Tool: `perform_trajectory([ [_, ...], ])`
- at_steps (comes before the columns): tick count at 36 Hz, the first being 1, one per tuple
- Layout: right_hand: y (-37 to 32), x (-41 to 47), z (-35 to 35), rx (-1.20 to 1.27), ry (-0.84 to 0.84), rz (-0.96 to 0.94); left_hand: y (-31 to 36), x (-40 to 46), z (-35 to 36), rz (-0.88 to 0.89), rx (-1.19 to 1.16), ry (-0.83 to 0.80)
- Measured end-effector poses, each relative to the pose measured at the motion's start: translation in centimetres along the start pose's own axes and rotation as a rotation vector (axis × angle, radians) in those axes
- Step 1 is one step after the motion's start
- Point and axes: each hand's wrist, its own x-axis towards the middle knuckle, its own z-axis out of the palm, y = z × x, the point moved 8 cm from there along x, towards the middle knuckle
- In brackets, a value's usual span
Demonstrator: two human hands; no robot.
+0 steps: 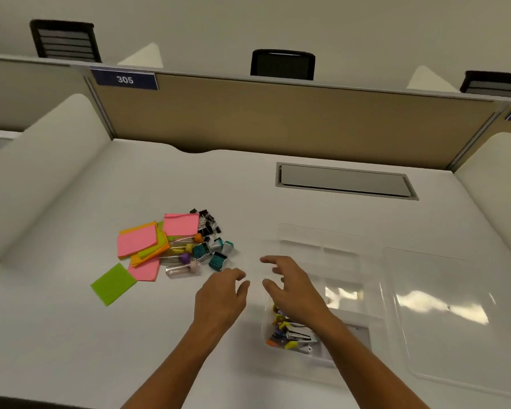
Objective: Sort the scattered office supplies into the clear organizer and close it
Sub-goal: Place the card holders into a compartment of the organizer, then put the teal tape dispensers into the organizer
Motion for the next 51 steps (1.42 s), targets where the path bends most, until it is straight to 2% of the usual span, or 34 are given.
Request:
perform_trajectory([
  [4,-1.1,2.7,2.7,-0.075,-0.057,-0.009,-3.7,0.2,-1.3,-0.078,-0.009,0.033],
  [9,-2.2,6.1,5.9,-0.269,-0.166,-0.027,-7.1,1.1,-2.4,-0.09,-0.061,0.037],
  [20,-2.3,10.3,11.7,-0.669,-0.294,-0.085,-8.9,7.0,-2.9,0.119,-0.064,0.047],
  [25,-1.9,10.6,12.7,-0.743,-0.226,-0.119,-7.7,9.8,-1.8,0.23,0.044,0.013],
  [32,-1.8,10.5,12.4,-0.882,-0.154,-0.137,-7.6,11.4,0.0,0.273,0.181,-0.033],
  [43,-1.1,9.0,11.1,-0.826,-0.145,-0.087,-7.7,11.5,0.3,0.254,0.433,-0.01],
  [47,-0.8,8.3,10.3,-0.748,-0.141,-0.038,-7.6,11.1,-0.2,0.241,0.364,0.032],
  [51,-0.6,7.6,8.7,-0.532,-0.12,0.038,-7.2,10.7,-0.6,0.239,0.154,0.054],
])
